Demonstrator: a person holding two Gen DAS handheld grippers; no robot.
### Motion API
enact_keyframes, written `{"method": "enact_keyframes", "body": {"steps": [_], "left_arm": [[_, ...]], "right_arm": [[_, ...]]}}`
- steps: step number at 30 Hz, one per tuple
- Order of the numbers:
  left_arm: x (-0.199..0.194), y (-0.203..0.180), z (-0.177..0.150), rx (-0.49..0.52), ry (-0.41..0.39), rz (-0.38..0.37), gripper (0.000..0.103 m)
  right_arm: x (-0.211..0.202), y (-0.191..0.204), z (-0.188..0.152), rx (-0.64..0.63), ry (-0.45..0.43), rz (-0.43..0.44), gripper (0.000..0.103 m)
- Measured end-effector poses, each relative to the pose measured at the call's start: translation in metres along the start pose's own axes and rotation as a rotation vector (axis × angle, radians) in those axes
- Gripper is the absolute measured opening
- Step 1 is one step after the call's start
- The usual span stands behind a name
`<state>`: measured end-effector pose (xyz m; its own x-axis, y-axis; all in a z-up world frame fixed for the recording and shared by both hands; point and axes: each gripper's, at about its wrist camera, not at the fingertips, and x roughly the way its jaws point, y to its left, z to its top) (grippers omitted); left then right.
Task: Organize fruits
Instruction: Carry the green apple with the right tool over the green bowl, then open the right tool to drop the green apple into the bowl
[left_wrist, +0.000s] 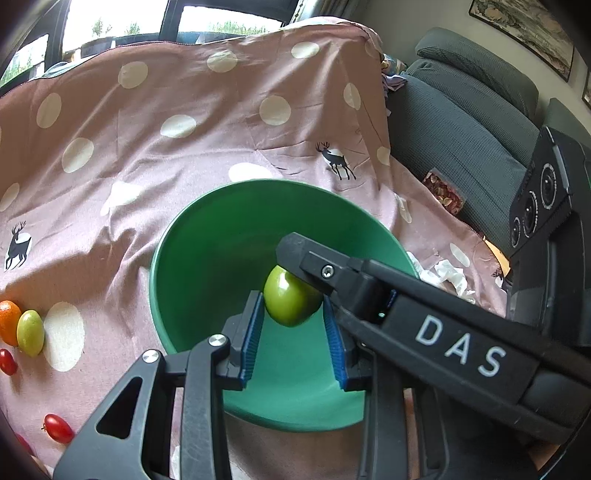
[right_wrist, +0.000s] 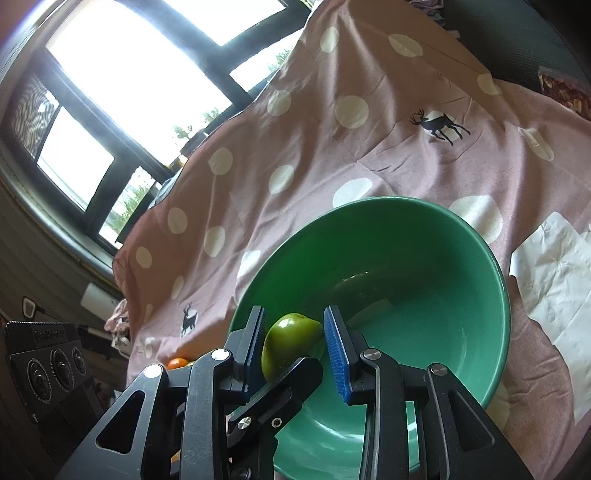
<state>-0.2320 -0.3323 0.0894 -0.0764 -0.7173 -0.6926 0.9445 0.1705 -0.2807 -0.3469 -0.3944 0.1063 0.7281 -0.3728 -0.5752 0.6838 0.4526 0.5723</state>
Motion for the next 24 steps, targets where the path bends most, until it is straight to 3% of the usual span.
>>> {"method": "enact_keyframes", "body": {"steps": [4,11,24], "left_arm": [[0.004,0.0,-0.001,0.01,0.015,-0.007,0.02],[0.015,0.006,-0.005,0.0,0.041,0.029,0.021],[0.006,0.017,-0.007,-0.033,0.023,0.062,0.021]], "right_arm": [[0.007,-0.001,-0.001,0.001,0.013,-0.01,0.037],[0.016,-0.002,-0.003,-0.034,0.023,-0.108,0.037],[0.019,0.009,-0.004,-0.103,-0.026,-0.168,0.037]]}}
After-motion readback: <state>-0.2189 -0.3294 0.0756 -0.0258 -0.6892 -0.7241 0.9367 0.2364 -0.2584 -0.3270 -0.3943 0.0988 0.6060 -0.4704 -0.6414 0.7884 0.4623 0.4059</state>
